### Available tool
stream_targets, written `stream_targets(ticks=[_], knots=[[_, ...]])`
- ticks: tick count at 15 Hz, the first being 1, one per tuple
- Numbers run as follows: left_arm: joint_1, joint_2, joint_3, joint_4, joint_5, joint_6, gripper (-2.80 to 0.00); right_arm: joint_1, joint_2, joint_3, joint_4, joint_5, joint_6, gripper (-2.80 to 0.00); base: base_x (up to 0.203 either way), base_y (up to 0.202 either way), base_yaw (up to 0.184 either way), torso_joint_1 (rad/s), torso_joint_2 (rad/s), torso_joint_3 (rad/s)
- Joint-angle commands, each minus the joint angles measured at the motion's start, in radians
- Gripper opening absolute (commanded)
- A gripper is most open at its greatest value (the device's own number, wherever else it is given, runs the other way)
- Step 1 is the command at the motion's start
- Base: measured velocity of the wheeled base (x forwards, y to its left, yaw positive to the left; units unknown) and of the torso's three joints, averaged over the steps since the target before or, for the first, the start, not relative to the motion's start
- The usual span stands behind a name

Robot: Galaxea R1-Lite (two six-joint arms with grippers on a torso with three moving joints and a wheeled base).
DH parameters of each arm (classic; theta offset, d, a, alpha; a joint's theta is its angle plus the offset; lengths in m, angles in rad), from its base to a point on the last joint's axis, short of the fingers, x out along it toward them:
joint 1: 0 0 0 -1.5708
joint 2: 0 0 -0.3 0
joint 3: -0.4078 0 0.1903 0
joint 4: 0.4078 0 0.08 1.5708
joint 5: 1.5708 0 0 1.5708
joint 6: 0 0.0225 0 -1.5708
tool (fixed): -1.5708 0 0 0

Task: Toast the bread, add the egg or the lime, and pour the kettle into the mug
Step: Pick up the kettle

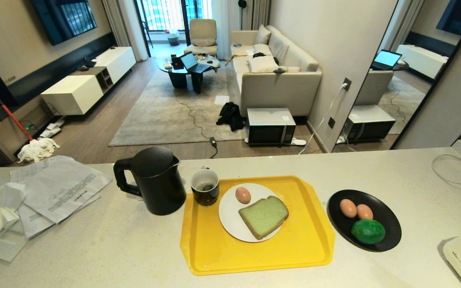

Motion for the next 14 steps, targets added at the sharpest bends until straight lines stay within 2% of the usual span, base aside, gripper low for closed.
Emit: stream_targets(ticks=[1, 14], knots=[[0.000, -0.001, 0.000, -0.001, 0.000, -0.001, -2.80, 0.000, 0.001, 0.000, -0.001, 0.000, 0.000, -2.80, 0.000, 0.000, 0.000, 0.000, 0.00, 0.000], [0.001, -0.001, 0.000, -0.001, 0.000, 0.000, -2.80, -0.001, 0.001, 0.000, -0.001, 0.000, 0.000, -2.80, 0.000, 0.000, 0.000, 0.000, 0.00, 0.000]])
